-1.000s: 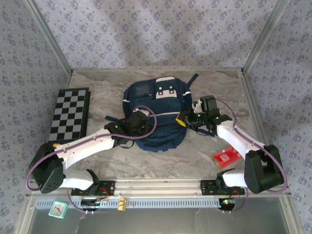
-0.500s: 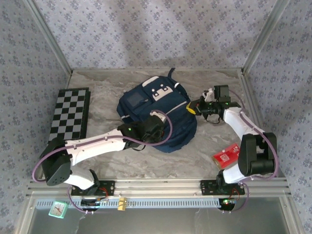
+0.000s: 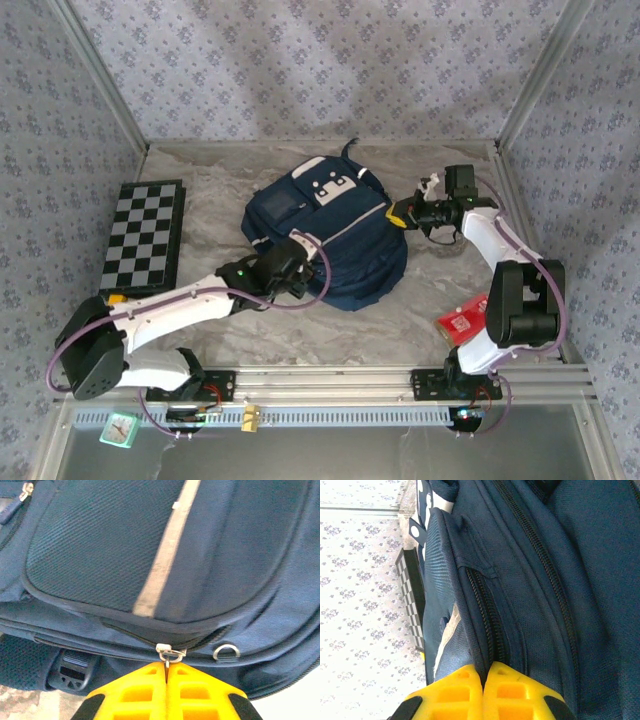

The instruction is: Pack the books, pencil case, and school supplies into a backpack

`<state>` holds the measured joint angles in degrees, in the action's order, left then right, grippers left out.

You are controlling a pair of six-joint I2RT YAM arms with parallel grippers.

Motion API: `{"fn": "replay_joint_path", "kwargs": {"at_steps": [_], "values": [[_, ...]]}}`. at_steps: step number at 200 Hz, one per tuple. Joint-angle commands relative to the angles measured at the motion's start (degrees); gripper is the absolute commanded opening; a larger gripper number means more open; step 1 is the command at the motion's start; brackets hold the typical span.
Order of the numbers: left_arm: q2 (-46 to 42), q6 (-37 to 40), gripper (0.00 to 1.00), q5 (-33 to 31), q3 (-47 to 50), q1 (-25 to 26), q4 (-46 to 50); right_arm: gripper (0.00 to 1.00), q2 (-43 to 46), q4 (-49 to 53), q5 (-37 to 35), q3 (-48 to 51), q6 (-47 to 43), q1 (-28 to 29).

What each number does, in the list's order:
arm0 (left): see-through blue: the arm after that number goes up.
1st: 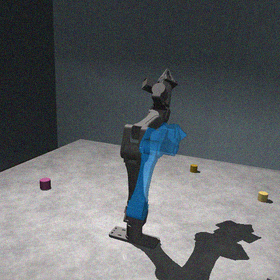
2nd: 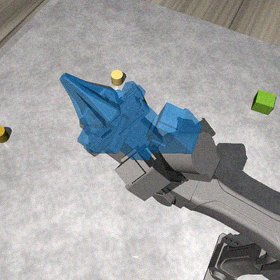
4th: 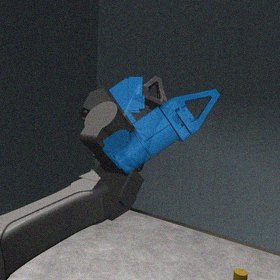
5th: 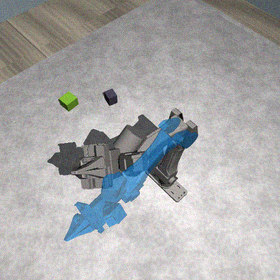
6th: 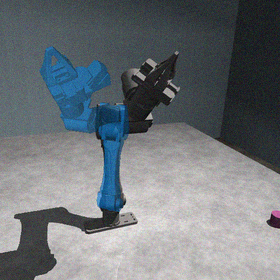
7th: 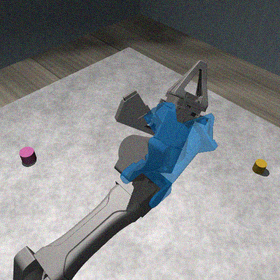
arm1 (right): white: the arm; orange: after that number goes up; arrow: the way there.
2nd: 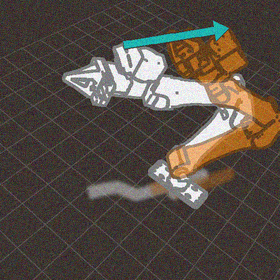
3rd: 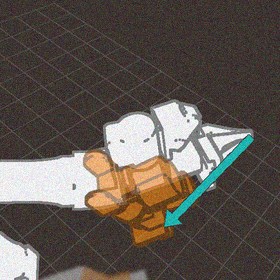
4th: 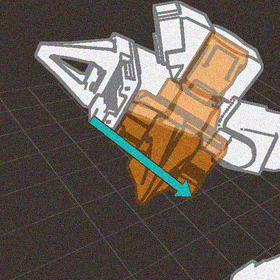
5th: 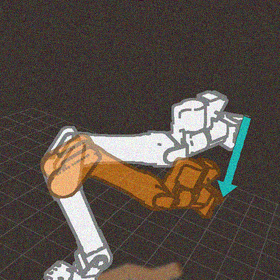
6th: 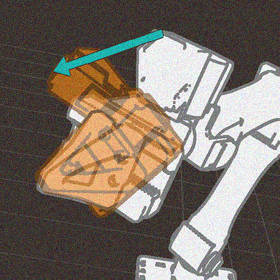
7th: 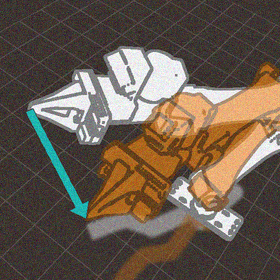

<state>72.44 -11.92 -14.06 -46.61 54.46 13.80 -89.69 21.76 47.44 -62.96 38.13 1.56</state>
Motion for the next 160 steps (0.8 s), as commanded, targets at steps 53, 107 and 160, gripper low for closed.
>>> {"fn": "replay_joint_path", "kwargs": {"at_steps": [53,107,160], "values": [[-2.9,6.6,0.00,9.1,6.4,-15.4,-7.0,0.00,-2.0,-1.6,-0.8,-3.4,-4.1,-1.4],[-1.4,2.0,0.11,9.1,1.4,-15.4,-1.8,0.09,-0.5,-0.5,-3.1,-3.6,-5.3,1.3],[-8.8,-8.0,0.63,5.6,1.5,-9.6,3.9,0.58,9.8,10.2,-15.0,0.5,-11.2,0.1]]}}
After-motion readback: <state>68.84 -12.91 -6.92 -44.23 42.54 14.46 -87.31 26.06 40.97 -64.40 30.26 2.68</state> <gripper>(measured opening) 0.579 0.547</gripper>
